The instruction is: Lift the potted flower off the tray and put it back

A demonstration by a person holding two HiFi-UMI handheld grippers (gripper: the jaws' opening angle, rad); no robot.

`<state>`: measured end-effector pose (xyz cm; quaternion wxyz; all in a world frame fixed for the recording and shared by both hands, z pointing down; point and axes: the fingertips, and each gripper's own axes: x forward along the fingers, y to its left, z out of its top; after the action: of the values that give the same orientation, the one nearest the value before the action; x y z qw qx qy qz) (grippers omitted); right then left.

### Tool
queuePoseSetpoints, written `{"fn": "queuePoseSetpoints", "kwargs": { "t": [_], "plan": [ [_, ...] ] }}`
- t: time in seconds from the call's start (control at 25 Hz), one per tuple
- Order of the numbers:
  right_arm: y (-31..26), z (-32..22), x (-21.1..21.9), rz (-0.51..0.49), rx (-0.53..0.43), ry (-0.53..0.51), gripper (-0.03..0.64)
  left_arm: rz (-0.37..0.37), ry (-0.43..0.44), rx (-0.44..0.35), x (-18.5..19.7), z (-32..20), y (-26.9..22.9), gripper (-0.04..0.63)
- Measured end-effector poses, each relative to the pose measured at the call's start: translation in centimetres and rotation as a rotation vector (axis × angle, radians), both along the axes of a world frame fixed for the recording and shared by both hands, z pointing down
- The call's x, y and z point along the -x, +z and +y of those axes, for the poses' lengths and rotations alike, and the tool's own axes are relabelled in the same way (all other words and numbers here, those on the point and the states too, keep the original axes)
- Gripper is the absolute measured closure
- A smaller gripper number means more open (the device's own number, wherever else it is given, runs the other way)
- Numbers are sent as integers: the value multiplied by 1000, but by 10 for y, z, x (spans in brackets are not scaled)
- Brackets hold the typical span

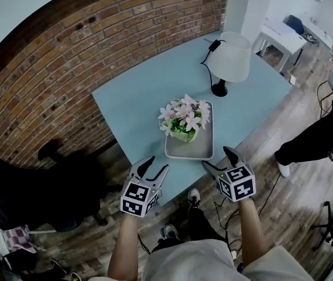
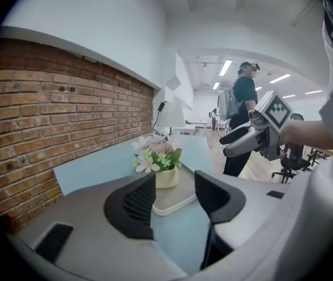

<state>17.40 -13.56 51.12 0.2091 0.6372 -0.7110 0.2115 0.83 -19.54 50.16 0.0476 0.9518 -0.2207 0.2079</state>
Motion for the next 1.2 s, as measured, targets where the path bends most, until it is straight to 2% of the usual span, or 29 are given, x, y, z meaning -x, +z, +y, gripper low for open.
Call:
{"fn": "queuePoseSetpoints", "kwargs": {
  "t": [0.28, 0.32, 0.44, 0.76, 0.92, 1.2],
  "plan": [
    [-50, 51, 34, 23, -98, 13, 249, 44, 30, -100, 19, 40, -49, 385],
    [-58, 57, 37, 33, -116, 21, 266, 48, 29, -110, 23, 44, -55, 390],
    [-80, 76, 48, 43, -167, 51, 395, 57, 33, -129, 35, 59, -71, 403],
    [-124, 114, 75, 28, -262, 73, 513, 89, 61, -184, 55, 99, -104, 463],
    [-139, 125, 88, 7, -303, 77, 597, 80, 46, -218, 68, 112, -112, 558],
    [-145, 144, 108, 53, -308, 42, 598, 103, 39, -244, 85, 129, -126, 566]
  ]
}}
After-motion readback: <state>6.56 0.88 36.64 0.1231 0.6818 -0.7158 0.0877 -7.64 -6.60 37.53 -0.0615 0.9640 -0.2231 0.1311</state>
